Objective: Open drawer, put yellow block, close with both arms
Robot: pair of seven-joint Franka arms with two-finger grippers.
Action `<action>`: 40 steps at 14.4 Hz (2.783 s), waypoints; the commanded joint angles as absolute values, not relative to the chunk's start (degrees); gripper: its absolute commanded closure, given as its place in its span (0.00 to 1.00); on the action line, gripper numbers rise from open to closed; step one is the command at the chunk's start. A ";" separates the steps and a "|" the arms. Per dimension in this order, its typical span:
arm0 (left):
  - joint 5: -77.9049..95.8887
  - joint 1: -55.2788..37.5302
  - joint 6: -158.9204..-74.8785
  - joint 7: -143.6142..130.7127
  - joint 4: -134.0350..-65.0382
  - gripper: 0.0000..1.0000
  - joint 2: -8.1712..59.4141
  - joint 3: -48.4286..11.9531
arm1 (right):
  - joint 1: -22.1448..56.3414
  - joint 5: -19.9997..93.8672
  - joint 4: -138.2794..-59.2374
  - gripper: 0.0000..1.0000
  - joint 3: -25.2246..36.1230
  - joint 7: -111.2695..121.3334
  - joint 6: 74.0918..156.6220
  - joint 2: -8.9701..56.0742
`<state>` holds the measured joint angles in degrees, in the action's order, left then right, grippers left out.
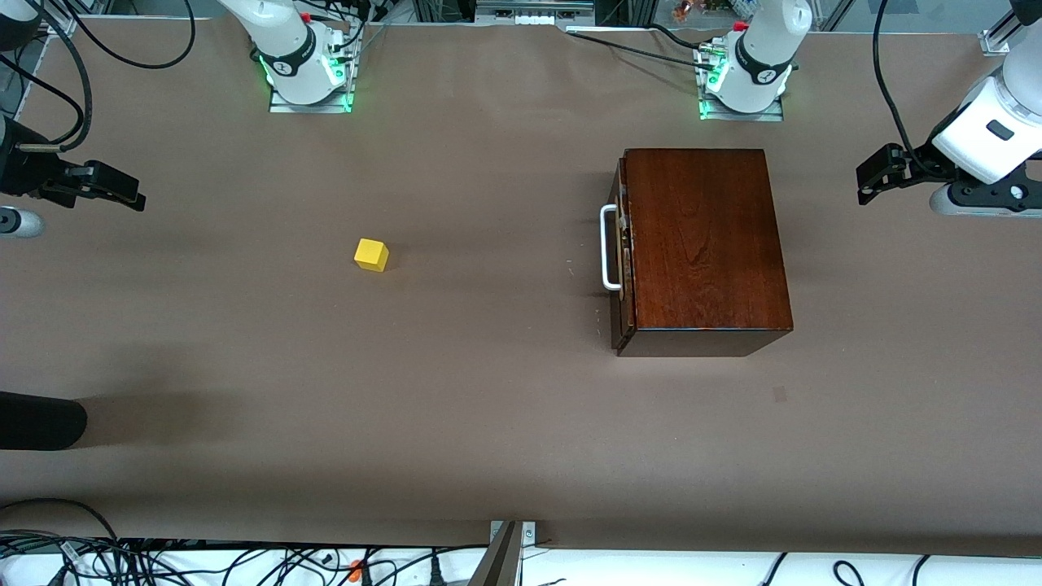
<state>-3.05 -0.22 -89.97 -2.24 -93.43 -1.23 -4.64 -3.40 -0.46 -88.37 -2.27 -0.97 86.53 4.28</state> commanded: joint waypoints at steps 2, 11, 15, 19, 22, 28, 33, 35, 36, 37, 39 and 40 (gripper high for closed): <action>-2.20 0.26 -88.86 -2.37 -91.50 0.00 -0.44 -5.45 | -4.39 -0.53 -86.75 0.00 -3.16 0.09 85.87 5.10; -2.20 0.26 -88.33 -2.29 -91.49 0.00 -0.53 -5.54 | -4.39 -0.53 -86.75 0.00 -3.16 0.09 85.78 5.10; -2.28 0.18 -87.72 -2.46 -91.49 0.00 -0.53 -5.62 | -4.39 -0.53 -86.66 0.00 -3.16 0.09 85.78 5.19; -1.67 -0.70 -83.58 -2.37 -91.32 0.00 -0.44 -6.32 | -4.39 -0.62 -86.57 0.00 -3.16 0.09 85.78 5.19; -1.67 -0.79 -83.58 -2.29 -91.41 0.00 0.26 -6.50 | -4.39 -0.61 -86.57 0.00 -3.16 0.09 85.87 5.19; -1.58 -1.93 -83.57 -1.76 -91.32 0.00 6.05 -10.44 | -4.39 -0.62 -86.57 0.00 -3.16 0.09 85.78 5.19; 2.01 -4.65 -97.71 -8.95 -90.88 0.00 14.14 -17.83 | -4.39 -0.53 -86.57 0.00 -3.16 0.09 85.78 5.19; 2.11 -9.11 -103.77 -11.93 -90.88 0.00 17.47 -18.19 | -4.39 -0.53 -86.57 0.00 -3.16 0.09 85.87 5.19; 1.50 -12.01 -106.15 -15.17 -90.88 0.00 18.97 -18.11 | -4.39 -0.53 -86.57 0.00 -3.16 0.09 85.87 5.19; 1.15 -14.65 -108.52 -19.56 -90.97 0.00 20.55 -18.02 | -4.39 -0.53 -86.57 0.00 -3.16 0.09 85.78 5.19; 0.97 -17.83 -111.96 -24.85 -90.97 0.00 23.19 -18.02 | -4.39 -0.53 -86.57 0.00 -3.08 0.09 85.78 5.19; 0.88 -18.97 -113.02 -25.92 -91.14 0.00 24.25 -17.93 | -4.39 -0.53 -86.57 0.00 -3.16 0.09 85.78 5.19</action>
